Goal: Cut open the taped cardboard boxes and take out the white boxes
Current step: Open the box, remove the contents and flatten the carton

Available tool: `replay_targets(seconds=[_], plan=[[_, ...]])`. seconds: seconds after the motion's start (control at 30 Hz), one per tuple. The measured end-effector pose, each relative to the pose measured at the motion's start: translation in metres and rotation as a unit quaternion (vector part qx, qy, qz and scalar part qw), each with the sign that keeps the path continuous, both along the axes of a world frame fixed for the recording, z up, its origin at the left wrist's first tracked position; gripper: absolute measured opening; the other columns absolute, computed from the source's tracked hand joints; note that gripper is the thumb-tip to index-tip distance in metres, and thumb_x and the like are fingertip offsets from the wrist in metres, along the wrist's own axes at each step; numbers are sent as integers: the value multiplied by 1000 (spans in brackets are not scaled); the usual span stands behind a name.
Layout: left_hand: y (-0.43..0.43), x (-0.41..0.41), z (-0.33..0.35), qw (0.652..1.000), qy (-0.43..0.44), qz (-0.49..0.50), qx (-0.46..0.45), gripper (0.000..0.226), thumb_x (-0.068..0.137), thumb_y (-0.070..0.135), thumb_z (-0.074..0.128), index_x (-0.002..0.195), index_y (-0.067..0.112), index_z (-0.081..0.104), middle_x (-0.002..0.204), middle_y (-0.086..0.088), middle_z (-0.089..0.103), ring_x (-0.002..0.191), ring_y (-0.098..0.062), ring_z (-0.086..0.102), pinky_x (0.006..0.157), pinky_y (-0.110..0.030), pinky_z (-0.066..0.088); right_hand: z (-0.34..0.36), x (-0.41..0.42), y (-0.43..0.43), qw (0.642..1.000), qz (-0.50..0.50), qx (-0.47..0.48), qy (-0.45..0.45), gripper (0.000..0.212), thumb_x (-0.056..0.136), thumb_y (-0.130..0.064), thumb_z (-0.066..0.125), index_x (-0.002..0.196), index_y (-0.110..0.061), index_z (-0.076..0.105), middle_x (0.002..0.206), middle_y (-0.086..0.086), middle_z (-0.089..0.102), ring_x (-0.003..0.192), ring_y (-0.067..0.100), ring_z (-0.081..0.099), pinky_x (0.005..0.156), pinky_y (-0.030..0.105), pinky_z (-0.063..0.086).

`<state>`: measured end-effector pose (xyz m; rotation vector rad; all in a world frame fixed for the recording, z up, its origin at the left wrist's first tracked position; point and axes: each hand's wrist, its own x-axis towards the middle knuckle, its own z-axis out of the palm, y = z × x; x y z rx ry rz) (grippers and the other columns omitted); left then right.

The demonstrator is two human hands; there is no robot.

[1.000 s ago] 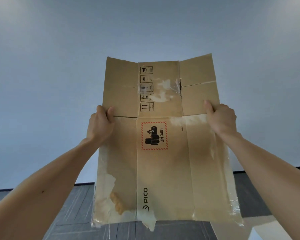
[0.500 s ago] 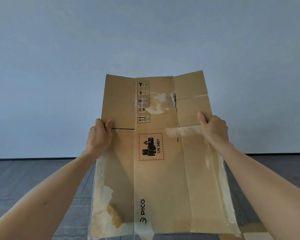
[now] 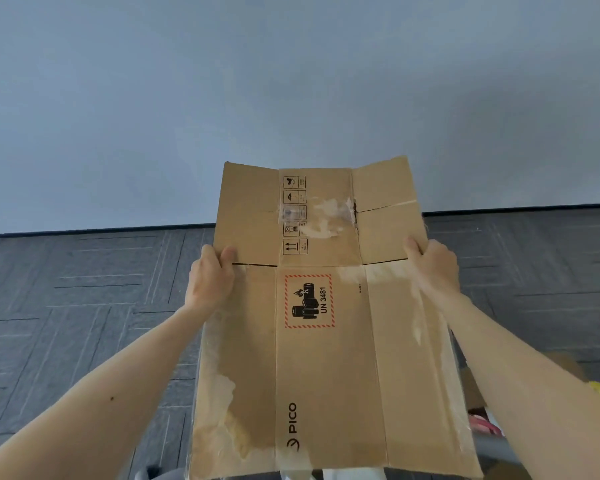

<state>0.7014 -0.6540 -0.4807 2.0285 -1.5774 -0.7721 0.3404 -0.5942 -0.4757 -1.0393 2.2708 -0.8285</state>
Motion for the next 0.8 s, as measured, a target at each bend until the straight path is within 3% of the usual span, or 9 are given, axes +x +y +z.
replay_targets(seconds=[0.13,0.3,0.43,0.47,0.57,0.7,0.8], plan=[[-38,-17,-50,999,-18,-4,43,43,105,46,38,90,6,43,81,-7,52,69,-23,49,56,-38,36,-57,-10,-32,998,-3,27,-65,41,95,-44,49,87,-6,58,83,7,61,76,23,58,64,36,44],[-91,-50,-113,996,-22,1,84,40,105,42,39,86,7,40,78,-7,51,65,-21,46,54,-37,34,-125,-31,-83,986,6,83,-146,10,85,-20,58,88,-11,61,86,5,64,77,19,58,60,30,42],[-138,-75,-172,994,-22,6,108,39,106,41,37,80,11,35,76,-6,48,63,-20,42,53,-36,33,-184,-47,-126,980,-2,107,-166,13,82,-25,62,94,-19,59,89,0,64,83,21,60,73,38,50],[-150,-80,-189,993,-21,7,116,39,106,41,37,81,10,35,76,-6,48,64,-21,42,53,-36,33,-199,-50,-136,981,8,111,-156,5,85,-21,61,84,-19,56,79,-1,61,76,20,57,67,35,47],[-182,-88,-243,989,-23,7,146,41,104,44,41,88,7,39,81,-6,50,66,-20,44,54,-35,34,-259,-62,-163,982,25,136,-126,30,92,-15,55,64,-17,44,59,-2,44,60,18,42,52,30,28],[-229,-92,-325,985,-11,0,174,34,101,37,51,89,8,38,85,-5,50,69,-19,45,55,-34,35,-344,-70,-198,981,17,148,-126,21,94,-19,55,84,-2,62,64,5,53,65,21,50,59,31,37],[-260,-91,-391,981,9,2,195,23,100,21,49,85,12,33,82,-5,44,68,-19,39,56,-34,32,-414,-67,-223,979,25,161,-120,19,94,-14,53,82,-2,61,66,7,55,68,24,49,61,32,36]])
